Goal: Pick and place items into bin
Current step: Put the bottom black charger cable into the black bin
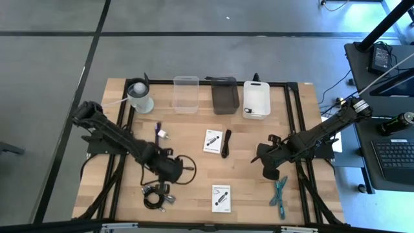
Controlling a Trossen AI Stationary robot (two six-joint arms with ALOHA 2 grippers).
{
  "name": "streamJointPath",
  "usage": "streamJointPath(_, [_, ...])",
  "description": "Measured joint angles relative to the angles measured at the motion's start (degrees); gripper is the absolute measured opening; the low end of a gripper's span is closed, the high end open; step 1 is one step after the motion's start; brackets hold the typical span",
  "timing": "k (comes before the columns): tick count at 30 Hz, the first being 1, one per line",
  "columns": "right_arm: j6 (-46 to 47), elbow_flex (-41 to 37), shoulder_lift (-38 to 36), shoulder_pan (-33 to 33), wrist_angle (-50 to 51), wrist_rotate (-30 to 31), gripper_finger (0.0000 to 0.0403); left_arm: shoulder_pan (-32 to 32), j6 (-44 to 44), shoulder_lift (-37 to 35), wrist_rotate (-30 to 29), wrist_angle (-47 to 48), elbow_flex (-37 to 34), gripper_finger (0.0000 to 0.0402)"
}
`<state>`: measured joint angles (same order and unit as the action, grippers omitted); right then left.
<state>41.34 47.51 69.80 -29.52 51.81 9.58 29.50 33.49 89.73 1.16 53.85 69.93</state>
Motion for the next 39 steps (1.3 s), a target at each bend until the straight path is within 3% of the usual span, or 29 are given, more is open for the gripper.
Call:
streamJointPath(9, [-2.1, 0.0, 0.0, 0.0, -3.2, 0.0, 0.0003, 9.0, 7.9, 5.3, 1.4, 2.0, -0.1, 0.0127])
streamJointPath(17, [-4.0, 0.0, 0.0, 0.0, -4.5, 2.1, 0.0003, 13.8, 7.1, 12.0, 2.9, 0.3, -0.1, 0.0139])
streamJointPath(25, [-4.1, 0.0, 0.0, 0.0, -4.5, 2.1, 0.0003, 14.0, 5.5, 17.1, 2.8, 0.5, -0.1, 0.0116])
streamJointPath(34, [-4.3, 0.0, 0.0, 0.0, -4.8, 2.1, 0.0003, 14.0, 5.2, 17.8, 3.6, 0.5, 0.0, 0.0014])
streamJointPath(39, [-4.4, 0.0, 0.0, 0.0, -4.8, 2.1, 0.0003, 13.7, 5.2, 17.8, 3.8, 3.0, 2.5, 0.0007])
